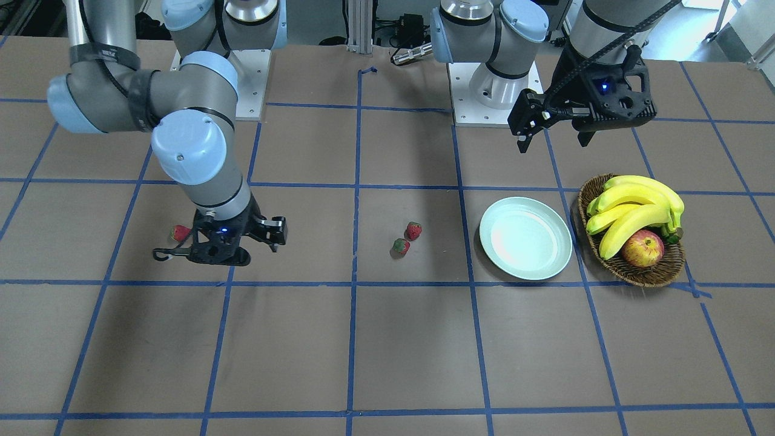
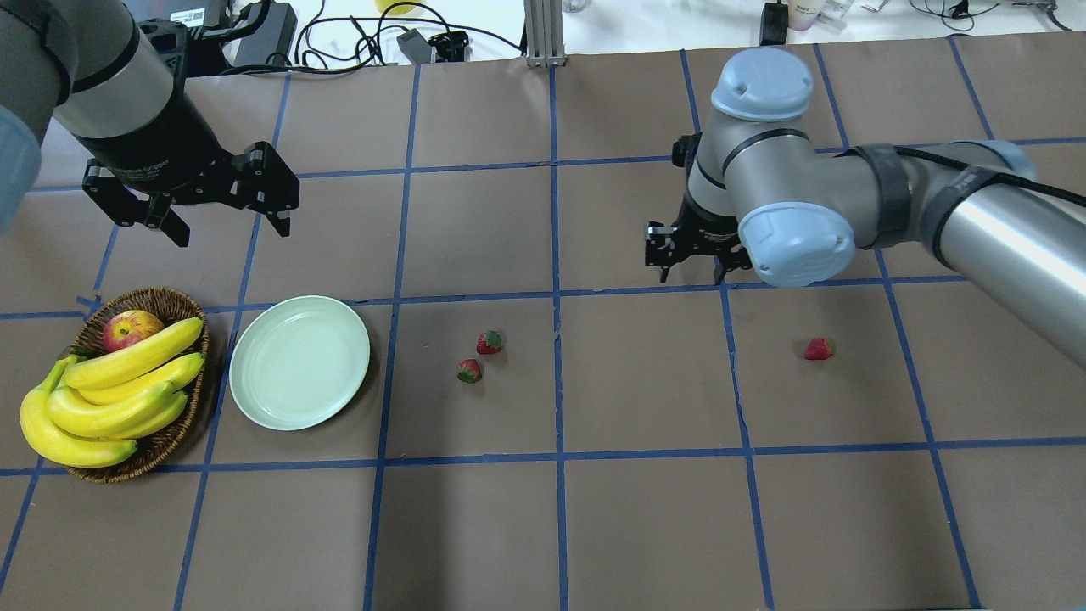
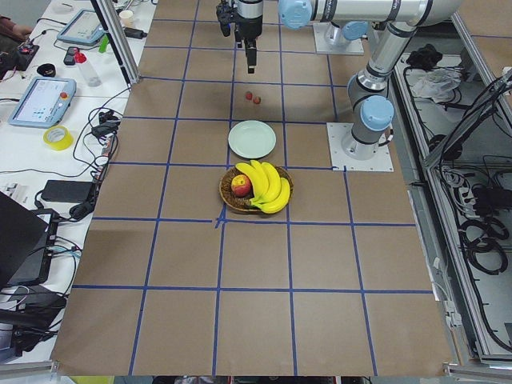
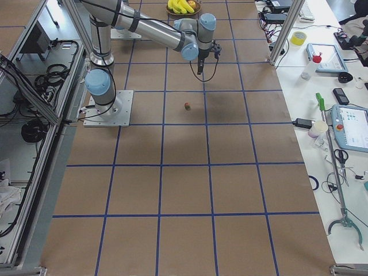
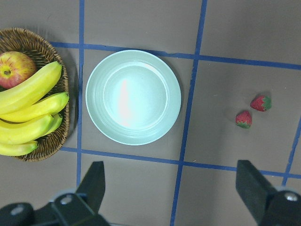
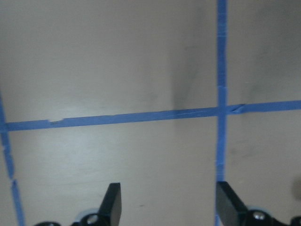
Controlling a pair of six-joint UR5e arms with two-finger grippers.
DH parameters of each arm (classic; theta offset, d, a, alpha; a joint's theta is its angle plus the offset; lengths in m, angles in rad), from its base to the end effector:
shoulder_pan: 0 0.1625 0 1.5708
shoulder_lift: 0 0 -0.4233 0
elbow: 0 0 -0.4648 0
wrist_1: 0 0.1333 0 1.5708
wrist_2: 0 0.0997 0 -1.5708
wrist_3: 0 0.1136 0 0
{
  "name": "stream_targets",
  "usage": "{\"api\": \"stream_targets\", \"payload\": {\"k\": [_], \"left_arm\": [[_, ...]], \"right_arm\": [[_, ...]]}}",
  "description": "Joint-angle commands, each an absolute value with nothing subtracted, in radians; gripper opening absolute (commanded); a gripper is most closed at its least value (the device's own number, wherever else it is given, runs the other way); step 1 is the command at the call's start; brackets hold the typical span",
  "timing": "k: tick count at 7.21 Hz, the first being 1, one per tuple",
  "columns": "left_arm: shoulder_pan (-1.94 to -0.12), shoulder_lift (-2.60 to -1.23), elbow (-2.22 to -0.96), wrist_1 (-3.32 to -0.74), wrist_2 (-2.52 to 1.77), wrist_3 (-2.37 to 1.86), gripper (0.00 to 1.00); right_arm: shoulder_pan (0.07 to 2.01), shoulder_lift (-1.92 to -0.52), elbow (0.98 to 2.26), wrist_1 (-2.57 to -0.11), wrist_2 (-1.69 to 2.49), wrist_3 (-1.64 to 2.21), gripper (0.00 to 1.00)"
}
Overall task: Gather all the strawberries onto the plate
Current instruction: 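Move the right gripper to the strawberry farthest from the plate, then lower the right gripper and grasp that strawberry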
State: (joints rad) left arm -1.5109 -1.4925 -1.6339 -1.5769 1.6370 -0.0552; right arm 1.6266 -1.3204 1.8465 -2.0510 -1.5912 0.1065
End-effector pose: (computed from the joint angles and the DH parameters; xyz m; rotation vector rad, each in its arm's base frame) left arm -0.0937 -0.5389 0.4791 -0.1773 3.0702 -0.0137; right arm 0.1643 -0.5930 0.2212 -0.0783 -3.1158 -0.0687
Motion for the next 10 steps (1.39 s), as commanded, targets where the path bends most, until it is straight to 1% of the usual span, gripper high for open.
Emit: {"api": "stream_targets", "payload": {"k": [1,2,4,5,6,7,8,9,10], "left_arm": [[-1.512,-1.493,-1.635,-1.577,1.638,-0.055,1.00],[-1.513,-1.493,-1.635,-1.578,1.640,-0.055,1.00],[-1.513,-1.493,-1.635,-1.577,1.641,-0.055,1.00],[-1.513,-1.493,-1.635,-1.578,1.641,-0.055,1.00],[-1.513,-1.493,-1.635,-1.578,1.641,-0.055,1.00],[-1.513,-1.493,-1.635,-1.578,1.643,-0.055,1.00],[-1.513,-1.493,-1.635,-1.580,1.643,-0.054,1.00],[-1.513,-1.493,-1.635,-1.582,1.643,-0.054,1.00],[-1.511,-1.493,-1.637,-1.582,1.643,-0.054,1.00]], "right_arm": [[1.498,-1.362,1.911,-2.045,-1.701,-0.047,0.74],[1.436,-1.367,1.966,-2.068,-1.688,-0.052,0.74],[1.379,-1.367,2.087,-2.225,-1.655,-0.127,0.74],[1.368,-1.367,2.126,-2.262,-1.645,-0.132,0.74],[1.364,-1.362,2.132,-2.257,-1.643,-0.130,0.74],[1.364,-1.358,2.134,-2.250,-1.644,-0.130,0.77],[1.362,-1.355,2.134,-2.253,-1.644,-0.130,0.88],[1.364,-1.355,2.134,-2.261,-1.647,-0.132,0.88],[1.364,-1.347,2.134,-2.263,-1.655,-0.130,0.93]]}}
